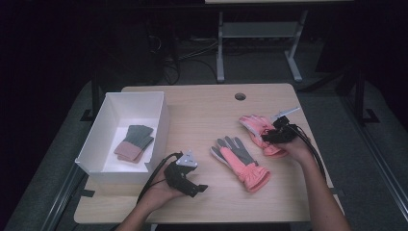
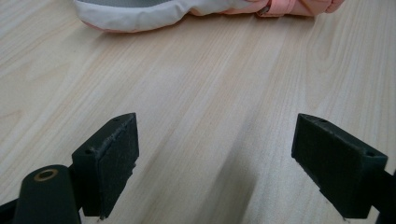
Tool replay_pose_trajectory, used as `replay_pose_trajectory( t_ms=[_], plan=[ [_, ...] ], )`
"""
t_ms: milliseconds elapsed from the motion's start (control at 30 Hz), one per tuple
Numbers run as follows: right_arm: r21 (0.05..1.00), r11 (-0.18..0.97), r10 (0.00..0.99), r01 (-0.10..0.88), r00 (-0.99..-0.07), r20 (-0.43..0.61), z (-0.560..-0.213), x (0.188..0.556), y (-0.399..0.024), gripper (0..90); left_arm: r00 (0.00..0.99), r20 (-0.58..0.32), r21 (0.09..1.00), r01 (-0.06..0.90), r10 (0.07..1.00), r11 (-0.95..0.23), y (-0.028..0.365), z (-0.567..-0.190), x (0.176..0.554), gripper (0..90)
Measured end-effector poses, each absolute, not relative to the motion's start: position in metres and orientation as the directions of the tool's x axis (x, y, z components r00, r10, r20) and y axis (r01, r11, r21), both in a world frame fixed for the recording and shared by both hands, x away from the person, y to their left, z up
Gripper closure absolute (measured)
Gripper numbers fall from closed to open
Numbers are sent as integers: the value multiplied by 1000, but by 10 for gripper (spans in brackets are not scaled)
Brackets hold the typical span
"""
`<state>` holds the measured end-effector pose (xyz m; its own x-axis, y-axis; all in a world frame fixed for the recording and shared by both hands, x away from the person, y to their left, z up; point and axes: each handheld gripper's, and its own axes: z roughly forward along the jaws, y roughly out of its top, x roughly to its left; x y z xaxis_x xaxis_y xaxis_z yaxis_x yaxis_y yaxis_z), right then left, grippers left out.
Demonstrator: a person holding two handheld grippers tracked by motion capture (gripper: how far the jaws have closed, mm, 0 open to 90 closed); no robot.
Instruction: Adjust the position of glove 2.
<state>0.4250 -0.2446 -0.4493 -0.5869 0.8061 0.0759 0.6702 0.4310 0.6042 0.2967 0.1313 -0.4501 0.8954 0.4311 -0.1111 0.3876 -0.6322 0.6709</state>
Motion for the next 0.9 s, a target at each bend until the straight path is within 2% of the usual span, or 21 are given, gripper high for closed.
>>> replay_pose_trajectory(
  t_ms=[200,300,567,900],
  plan=[
    [607,427,804,670,-588,84,-449,425,-246,825,894,-112,667,392,435,-633,130,-452,296,146],
    [611,419,804,672,-588,95,-449,425,-248,868,896,-112,665,389,430,-637,129,-451,296,146],
    [634,383,814,672,-570,112,-438,421,-253,887,895,-110,667,389,432,-636,130,-451,296,146],
    [663,335,819,669,-555,147,-408,400,-261,888,897,-109,665,386,429,-639,129,-451,296,146]
  ],
)
